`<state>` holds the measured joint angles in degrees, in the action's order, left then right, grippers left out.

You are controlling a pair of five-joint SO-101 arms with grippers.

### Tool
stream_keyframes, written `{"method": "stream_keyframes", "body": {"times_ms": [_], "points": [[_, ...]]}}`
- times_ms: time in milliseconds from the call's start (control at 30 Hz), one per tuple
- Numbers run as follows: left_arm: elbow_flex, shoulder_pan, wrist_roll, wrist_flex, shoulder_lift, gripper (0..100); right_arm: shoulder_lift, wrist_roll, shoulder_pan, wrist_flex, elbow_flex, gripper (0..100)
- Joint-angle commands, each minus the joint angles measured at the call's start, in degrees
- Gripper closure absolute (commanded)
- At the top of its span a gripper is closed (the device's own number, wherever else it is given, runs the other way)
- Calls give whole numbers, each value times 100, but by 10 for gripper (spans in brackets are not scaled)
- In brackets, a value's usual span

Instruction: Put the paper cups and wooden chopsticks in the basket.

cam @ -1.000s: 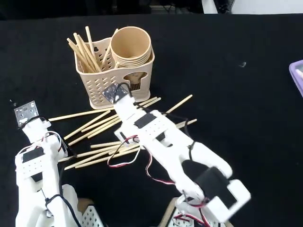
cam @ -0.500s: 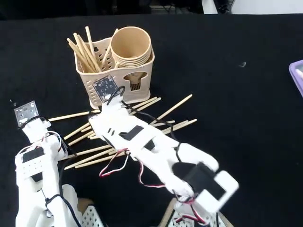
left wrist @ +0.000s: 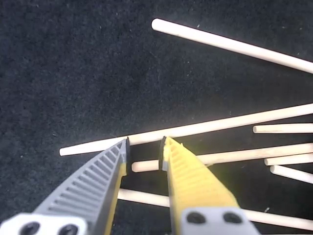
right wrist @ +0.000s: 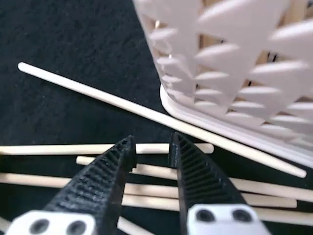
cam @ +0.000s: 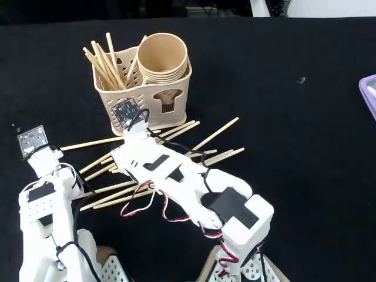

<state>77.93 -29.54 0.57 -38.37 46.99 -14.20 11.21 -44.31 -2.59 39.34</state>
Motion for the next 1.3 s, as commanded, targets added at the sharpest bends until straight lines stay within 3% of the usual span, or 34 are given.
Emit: {"method": "stream_keyframes", "body": {"times_ms": [0, 267, 500, 567, 733, 867, 1000, 1267], "points": [[-92, -22, 26, 70, 88, 866, 444, 35, -70, -905, -207, 871], [-92, -22, 26, 70, 88, 866, 1420, 26, -44, -2884, -198, 869], [-92, -22, 26, 70, 88, 866, 2255, 0, -9, -3112, -57, 868], [-92, -22, 26, 70, 88, 866, 2519, -501, 79, -3332, 127, 859], [-92, -22, 26, 70, 88, 866, 3275, -3121, 53, -4484, 637, 716], [-92, -22, 26, 70, 88, 866, 3697, -4440, 9, -5020, 1138, 636], [-92, -22, 26, 70, 88, 866, 3644, -5029, -62, -5011, 1499, 631], [-92, -22, 26, 70, 88, 866, 2334, -5099, 193, -4387, 1332, 634]]}}
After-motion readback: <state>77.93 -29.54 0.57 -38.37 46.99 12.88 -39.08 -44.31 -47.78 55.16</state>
